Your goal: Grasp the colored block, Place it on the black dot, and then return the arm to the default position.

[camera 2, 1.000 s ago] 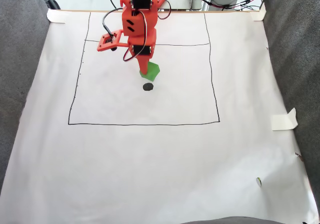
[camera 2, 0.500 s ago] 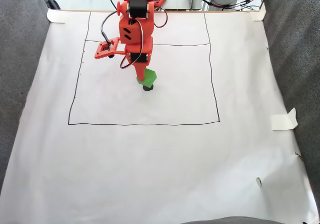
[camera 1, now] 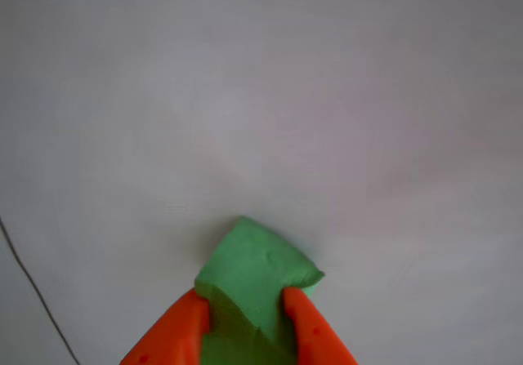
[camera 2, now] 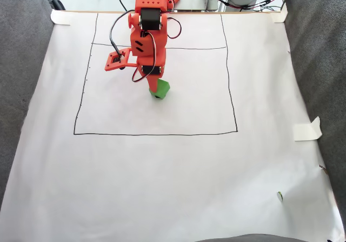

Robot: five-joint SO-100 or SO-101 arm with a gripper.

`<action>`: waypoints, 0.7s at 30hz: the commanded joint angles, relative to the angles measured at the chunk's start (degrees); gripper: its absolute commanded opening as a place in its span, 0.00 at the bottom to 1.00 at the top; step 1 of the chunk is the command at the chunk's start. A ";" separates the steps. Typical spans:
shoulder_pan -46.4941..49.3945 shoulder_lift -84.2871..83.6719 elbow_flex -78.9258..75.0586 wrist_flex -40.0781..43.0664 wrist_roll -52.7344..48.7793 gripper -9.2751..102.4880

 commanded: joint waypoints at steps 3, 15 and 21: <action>0.70 -0.09 -4.04 0.09 -0.53 0.08; 0.18 0.53 -3.52 2.29 -1.85 0.08; 0.26 1.41 -3.52 2.37 -2.64 0.20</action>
